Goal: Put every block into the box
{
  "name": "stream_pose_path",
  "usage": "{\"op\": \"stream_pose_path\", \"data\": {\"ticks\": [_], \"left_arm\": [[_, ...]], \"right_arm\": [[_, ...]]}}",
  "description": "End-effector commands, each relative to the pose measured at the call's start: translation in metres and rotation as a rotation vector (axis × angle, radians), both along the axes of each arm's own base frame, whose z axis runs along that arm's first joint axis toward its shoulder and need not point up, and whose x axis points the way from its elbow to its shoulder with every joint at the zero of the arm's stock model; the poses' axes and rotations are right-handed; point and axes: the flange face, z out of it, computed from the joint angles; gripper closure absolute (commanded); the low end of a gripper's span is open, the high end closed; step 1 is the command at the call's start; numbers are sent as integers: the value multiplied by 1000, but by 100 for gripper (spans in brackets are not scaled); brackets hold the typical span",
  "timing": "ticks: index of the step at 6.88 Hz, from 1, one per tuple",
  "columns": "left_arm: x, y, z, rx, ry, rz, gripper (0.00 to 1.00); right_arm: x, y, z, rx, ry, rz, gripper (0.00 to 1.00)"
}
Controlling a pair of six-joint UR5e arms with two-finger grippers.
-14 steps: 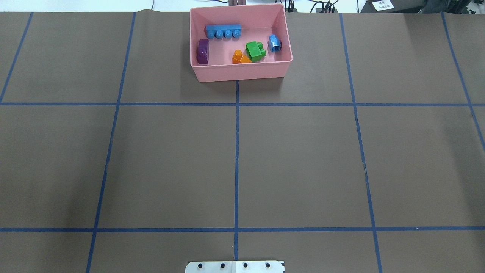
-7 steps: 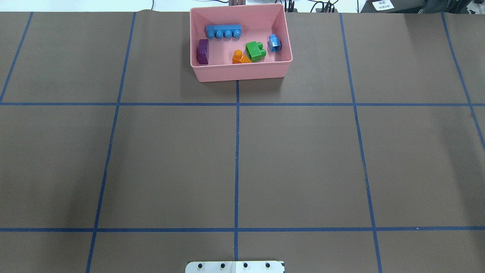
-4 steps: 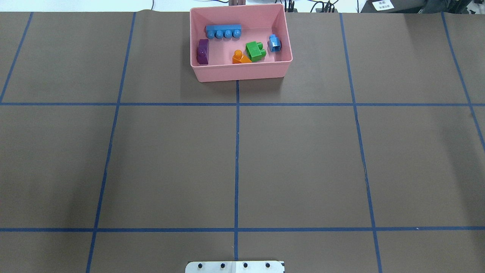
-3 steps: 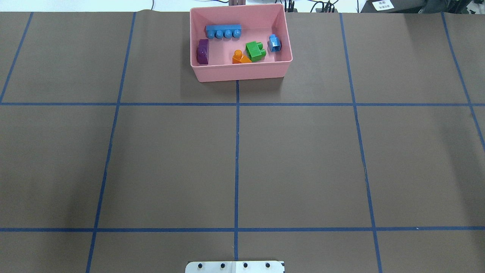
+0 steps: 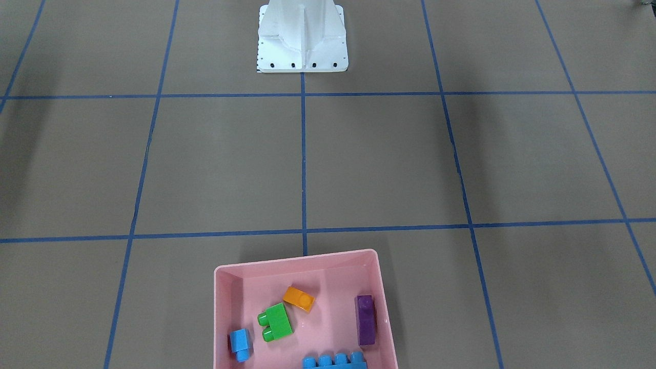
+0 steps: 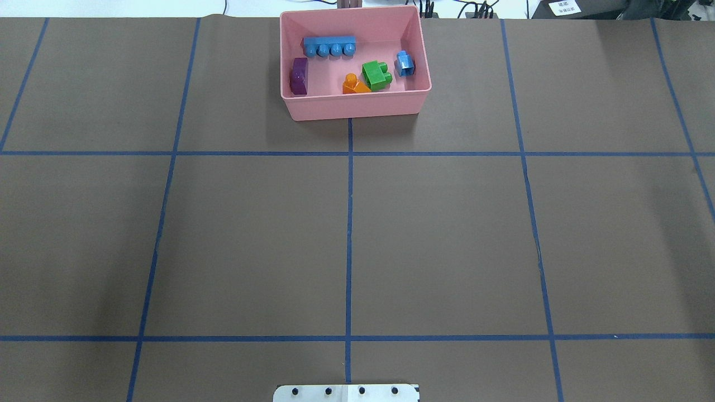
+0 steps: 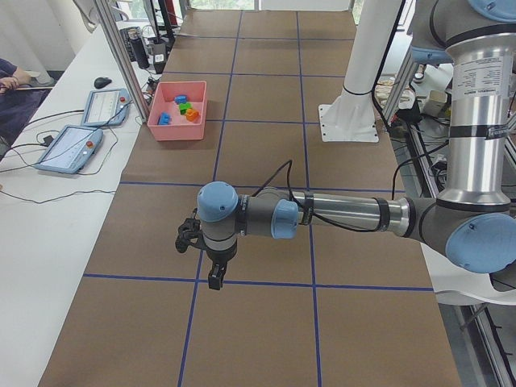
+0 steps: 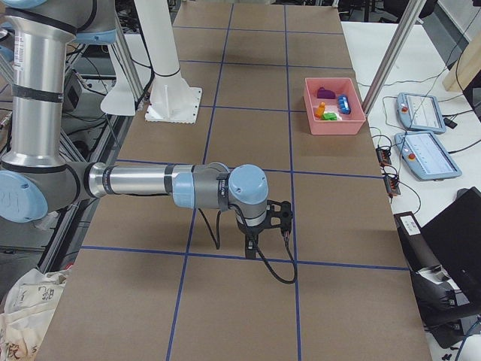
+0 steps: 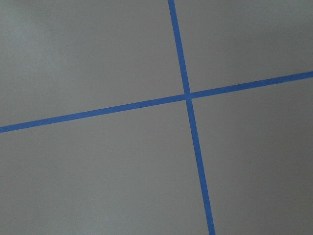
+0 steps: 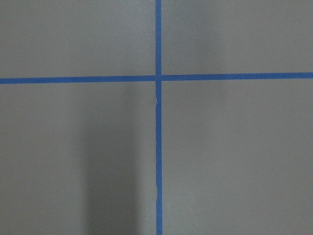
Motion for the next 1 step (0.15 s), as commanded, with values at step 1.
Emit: {"op": "stream_pose_path", "data": {"ticks": [1], "left_arm": [[0, 0, 0, 1, 0, 0, 0]], "right_arm": [[0, 0, 0, 2, -1, -1, 0]]}}
